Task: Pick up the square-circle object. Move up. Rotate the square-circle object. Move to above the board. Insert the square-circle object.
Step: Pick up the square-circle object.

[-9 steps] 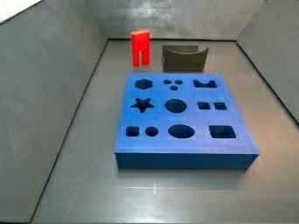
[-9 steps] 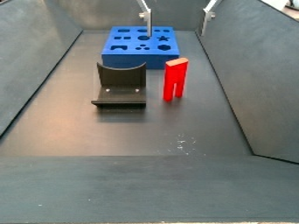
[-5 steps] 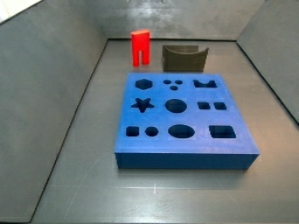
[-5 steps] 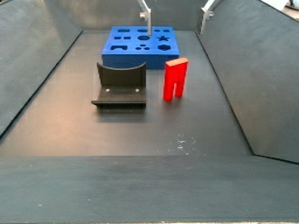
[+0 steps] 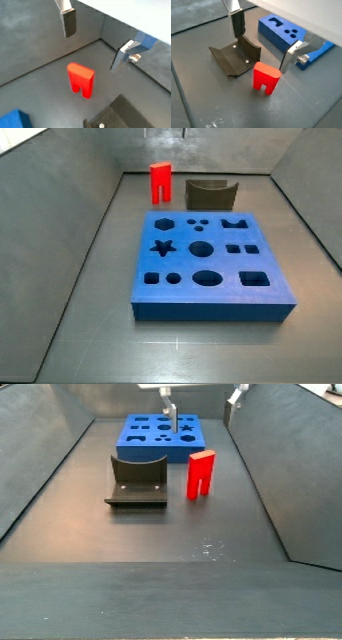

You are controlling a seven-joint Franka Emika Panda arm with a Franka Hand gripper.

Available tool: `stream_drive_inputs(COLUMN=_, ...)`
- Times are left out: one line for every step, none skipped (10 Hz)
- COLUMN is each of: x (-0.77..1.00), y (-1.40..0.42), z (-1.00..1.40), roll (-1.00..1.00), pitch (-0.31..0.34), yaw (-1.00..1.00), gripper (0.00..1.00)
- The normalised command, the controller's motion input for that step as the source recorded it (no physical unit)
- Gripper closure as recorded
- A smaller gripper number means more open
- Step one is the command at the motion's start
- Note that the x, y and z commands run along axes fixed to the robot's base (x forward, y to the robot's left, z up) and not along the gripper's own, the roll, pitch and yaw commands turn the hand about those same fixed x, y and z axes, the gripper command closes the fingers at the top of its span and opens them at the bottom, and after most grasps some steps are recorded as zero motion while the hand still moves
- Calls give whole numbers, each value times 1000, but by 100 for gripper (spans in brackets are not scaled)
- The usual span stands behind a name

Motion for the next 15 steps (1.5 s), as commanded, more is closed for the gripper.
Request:
stream_drive_inputs(x=0, y=-189, z=-300, roll=0, pitch=-20, yaw=443, gripper=0)
stream_drive_inputs(x=0, y=-86, z=-311, roll=0, pitch=-47, yaw=440, gripper=0)
stream_drive_inputs(x=-51, y=-31, z=-403, roll=0, pitch=-87, yaw=426, gripper=0)
stream_drive_inputs(x=-63, y=0, z=-449, roll=0, pitch=-94, yaw=434, gripper=0)
stream_drive_inputs(x=-146, y=-23, z=-480, roll=0, pitch=-124, yaw=411, gripper=0)
stream_drive_inputs(x=-234, y=-31, z=-457, roll=0, pitch=-140, yaw=369, gripper=0)
stream_drive_inputs(x=-186, y=-31, z=-411, roll=0, pitch=-139, yaw=346, gripper=0)
stream_drive_inputs(x=-166, y=0, z=-363, roll=0, pitch=-134, yaw=297, gripper=0)
stream_drive_inputs(x=-171, y=0, z=-349, roll=0, pitch=-136, yaw=243, gripper=0)
stream_drive_inputs(x=0, y=-6, z=-346, roll=0, pitch=-101, yaw=186, gripper=0)
stream_drive_inputs(x=80, y=0, z=-357, roll=0, pitch=-44, yaw=94, gripper=0)
stream_drive_inputs(x=0, y=0, z=-386, roll=0, pitch=-50, yaw=26, gripper=0)
stream_drive_inputs(x=0, y=0, z=-369, roll=0, pitch=-57, yaw=14, gripper=0)
stream_drive_inputs(x=0, y=0, z=-331, roll=0, pitch=-56, yaw=17, gripper=0)
stream_drive_inputs(x=0, y=0, z=-260, roll=0, pitch=-36, yaw=6, gripper=0)
